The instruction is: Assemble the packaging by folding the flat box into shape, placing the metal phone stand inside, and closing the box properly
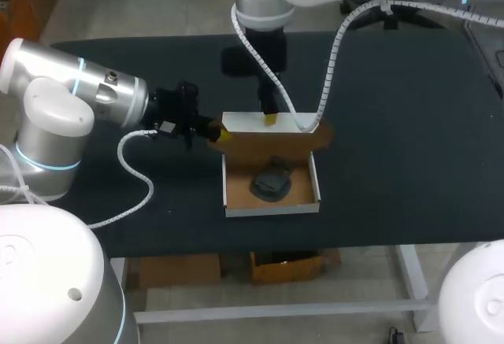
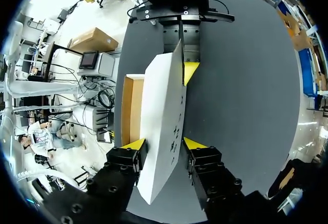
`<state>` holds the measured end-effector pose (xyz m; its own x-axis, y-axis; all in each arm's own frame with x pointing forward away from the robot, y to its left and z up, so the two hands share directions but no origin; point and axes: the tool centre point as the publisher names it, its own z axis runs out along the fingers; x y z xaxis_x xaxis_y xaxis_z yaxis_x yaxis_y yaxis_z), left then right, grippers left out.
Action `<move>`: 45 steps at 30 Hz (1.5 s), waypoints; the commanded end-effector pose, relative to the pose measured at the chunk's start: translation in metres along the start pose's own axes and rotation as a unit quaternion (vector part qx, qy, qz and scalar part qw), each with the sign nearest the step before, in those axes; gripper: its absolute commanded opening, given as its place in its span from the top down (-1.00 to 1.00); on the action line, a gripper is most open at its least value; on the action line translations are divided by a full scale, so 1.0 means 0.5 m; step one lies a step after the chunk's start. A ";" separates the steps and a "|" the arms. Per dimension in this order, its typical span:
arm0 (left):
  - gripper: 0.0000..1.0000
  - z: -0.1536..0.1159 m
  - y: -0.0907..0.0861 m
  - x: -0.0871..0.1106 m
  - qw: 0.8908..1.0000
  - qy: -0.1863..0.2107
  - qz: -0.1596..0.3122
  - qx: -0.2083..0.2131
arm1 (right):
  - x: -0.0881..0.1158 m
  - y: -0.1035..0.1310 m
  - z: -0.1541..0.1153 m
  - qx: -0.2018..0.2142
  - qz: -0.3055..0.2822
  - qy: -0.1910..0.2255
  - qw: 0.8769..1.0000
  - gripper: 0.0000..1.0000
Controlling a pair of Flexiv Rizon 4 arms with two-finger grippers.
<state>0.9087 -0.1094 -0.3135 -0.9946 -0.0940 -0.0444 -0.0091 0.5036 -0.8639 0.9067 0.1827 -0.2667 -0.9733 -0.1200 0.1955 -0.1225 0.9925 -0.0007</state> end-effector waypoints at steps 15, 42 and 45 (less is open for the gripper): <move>1.00 -0.002 -0.004 -0.001 1.000 0.001 0.000 0.001 | -0.013 0.004 0.027 -0.007 -0.001 0.015 1.000 0.43; 1.00 -0.002 -0.004 -0.001 1.000 0.001 0.000 0.001 | 0.011 -0.002 -0.036 -0.051 -0.003 -0.026 0.998 -1.00; 1.00 -0.002 -0.004 -0.001 1.000 0.001 0.000 0.001 | 0.012 -0.009 -0.050 -0.075 -0.004 -0.026 0.997 -1.00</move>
<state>0.9087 -0.1095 -0.3111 -0.9946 -0.0934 -0.0443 -0.0086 0.5021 -0.8648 0.9086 0.1898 -0.2460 -0.9806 -0.1239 0.1519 -0.1101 0.9893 0.0960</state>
